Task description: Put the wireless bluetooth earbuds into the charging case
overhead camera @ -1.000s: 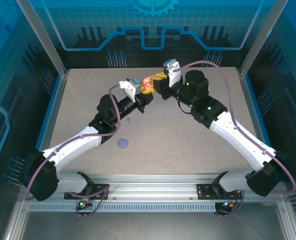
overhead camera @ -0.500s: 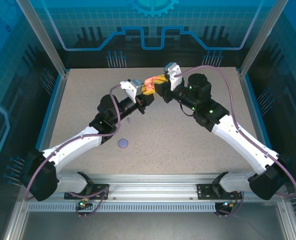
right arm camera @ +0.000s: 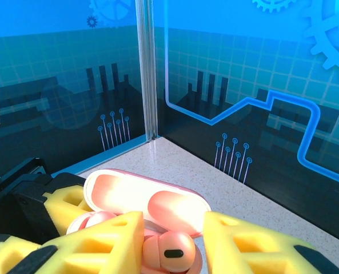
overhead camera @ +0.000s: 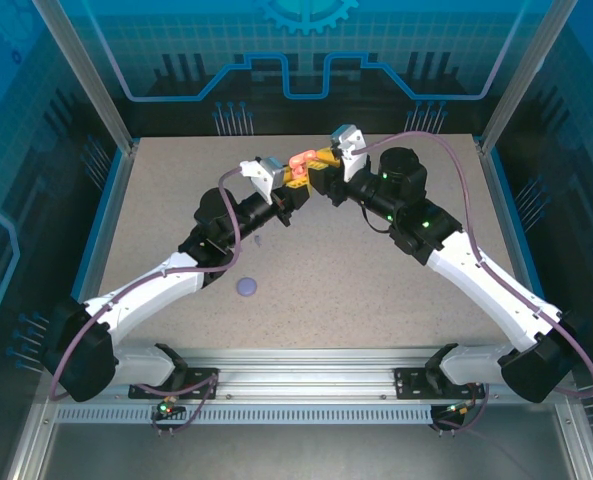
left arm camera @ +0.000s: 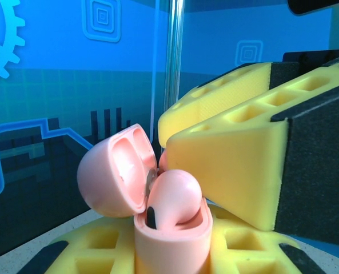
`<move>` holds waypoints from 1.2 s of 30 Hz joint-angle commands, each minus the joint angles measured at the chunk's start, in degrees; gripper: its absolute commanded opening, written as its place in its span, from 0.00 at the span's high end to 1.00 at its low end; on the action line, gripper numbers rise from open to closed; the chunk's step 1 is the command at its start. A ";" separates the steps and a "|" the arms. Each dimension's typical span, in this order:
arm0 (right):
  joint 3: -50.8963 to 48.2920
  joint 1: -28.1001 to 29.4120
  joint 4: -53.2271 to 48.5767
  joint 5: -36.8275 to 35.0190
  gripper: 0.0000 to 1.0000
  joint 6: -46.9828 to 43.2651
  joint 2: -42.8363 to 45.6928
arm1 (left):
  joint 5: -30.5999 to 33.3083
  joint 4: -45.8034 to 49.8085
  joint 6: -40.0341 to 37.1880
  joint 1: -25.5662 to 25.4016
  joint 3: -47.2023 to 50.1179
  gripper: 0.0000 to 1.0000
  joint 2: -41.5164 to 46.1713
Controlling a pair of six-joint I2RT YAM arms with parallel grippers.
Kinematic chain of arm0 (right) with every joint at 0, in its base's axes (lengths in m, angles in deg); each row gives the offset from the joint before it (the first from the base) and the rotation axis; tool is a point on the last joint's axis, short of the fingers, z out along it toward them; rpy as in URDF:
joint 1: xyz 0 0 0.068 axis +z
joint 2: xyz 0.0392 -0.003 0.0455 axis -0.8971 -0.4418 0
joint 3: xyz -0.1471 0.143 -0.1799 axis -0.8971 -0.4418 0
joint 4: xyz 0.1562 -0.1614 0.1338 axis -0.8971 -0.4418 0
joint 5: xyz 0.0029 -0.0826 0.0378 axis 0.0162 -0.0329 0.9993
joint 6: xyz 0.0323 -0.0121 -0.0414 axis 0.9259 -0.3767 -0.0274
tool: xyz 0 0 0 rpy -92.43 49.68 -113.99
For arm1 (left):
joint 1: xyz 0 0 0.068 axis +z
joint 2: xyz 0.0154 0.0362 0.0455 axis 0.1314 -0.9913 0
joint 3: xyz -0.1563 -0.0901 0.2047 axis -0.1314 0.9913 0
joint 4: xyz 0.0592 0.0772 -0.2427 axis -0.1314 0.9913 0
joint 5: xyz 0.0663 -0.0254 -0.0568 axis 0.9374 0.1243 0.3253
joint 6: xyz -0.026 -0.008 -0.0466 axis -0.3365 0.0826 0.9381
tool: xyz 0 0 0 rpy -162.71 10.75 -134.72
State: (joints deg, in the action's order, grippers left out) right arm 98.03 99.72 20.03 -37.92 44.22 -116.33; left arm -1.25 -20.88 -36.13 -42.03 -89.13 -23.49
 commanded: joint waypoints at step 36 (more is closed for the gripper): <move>1.06 -0.08 -0.19 0.99 0.59 3.11 3.55 | -0.47 -3.33 0.28 -0.57 -2.90 1.00 -1.37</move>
State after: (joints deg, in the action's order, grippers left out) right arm 98.05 99.72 19.60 -37.89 46.12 -114.40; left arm -1.22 -21.54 -36.11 -42.14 -89.94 -24.24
